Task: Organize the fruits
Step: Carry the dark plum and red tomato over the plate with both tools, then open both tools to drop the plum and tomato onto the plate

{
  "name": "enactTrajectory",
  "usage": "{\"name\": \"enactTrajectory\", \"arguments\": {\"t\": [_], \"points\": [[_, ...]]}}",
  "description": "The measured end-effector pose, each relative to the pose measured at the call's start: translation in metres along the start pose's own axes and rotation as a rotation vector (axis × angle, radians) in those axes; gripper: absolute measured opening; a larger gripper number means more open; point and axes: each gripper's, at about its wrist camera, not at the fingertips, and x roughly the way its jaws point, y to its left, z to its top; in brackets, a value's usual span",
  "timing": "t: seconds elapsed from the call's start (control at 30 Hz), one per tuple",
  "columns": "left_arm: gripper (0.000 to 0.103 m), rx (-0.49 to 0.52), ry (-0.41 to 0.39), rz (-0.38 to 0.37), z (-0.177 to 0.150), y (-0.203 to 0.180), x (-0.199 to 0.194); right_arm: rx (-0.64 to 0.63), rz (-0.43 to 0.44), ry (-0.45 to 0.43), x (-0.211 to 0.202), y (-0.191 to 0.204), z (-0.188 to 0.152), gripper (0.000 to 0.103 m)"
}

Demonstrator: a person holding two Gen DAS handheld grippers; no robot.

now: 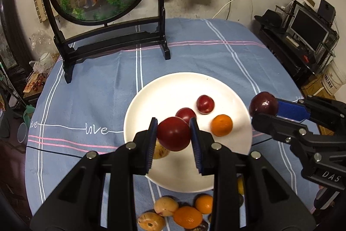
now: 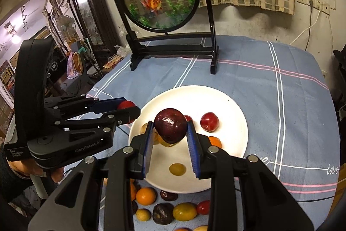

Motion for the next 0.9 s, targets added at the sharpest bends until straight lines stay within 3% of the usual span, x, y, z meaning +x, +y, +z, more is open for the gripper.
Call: {"name": "enactTrajectory", "arguments": {"t": [0.9], "points": [[0.031, 0.011, 0.084, 0.027, 0.009, 0.004, 0.051, -0.007, -0.011, 0.077, 0.043, -0.013, 0.005, 0.031]]}}
